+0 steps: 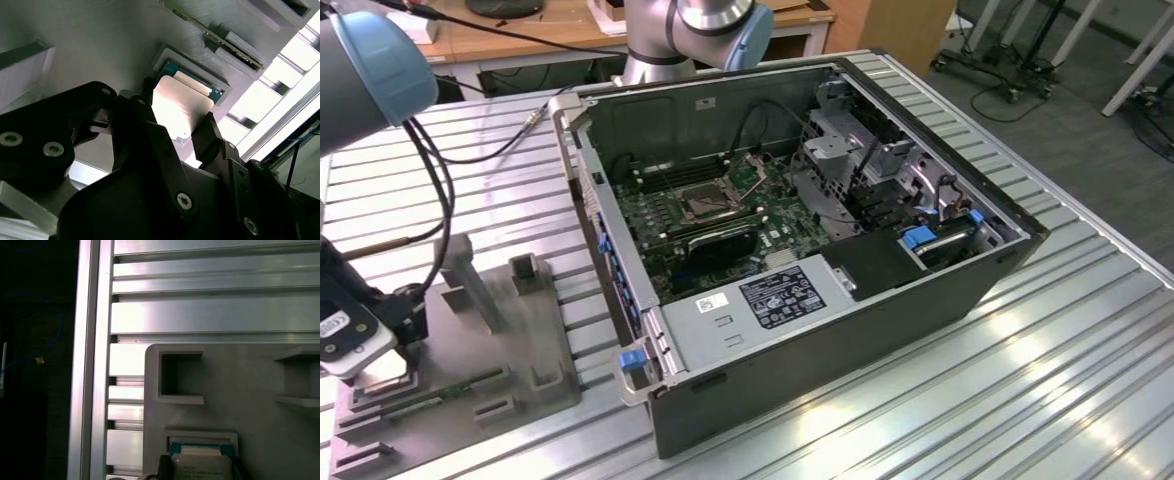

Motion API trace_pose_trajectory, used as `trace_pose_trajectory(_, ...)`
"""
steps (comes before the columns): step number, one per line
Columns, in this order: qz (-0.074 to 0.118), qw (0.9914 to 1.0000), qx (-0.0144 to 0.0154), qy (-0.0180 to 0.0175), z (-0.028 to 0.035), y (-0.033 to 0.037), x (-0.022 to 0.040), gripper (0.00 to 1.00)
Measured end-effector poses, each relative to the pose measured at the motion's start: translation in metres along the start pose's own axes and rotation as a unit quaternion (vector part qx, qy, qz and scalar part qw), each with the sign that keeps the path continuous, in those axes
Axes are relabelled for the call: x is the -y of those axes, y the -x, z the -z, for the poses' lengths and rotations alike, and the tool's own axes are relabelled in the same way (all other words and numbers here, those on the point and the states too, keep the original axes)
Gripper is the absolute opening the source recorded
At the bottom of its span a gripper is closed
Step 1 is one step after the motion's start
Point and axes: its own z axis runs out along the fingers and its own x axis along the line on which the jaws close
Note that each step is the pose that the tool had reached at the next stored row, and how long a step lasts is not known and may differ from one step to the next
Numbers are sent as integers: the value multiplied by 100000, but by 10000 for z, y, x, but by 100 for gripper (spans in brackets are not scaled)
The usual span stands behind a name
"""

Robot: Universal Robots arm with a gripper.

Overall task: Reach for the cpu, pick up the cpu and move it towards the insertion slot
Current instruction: 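Pick up the cpu and move it towards the insertion slot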

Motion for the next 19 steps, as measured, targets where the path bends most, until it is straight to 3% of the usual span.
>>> trace_pose_trajectory(19, 0, 100000, 13, 9, 80, 1, -2, 55)
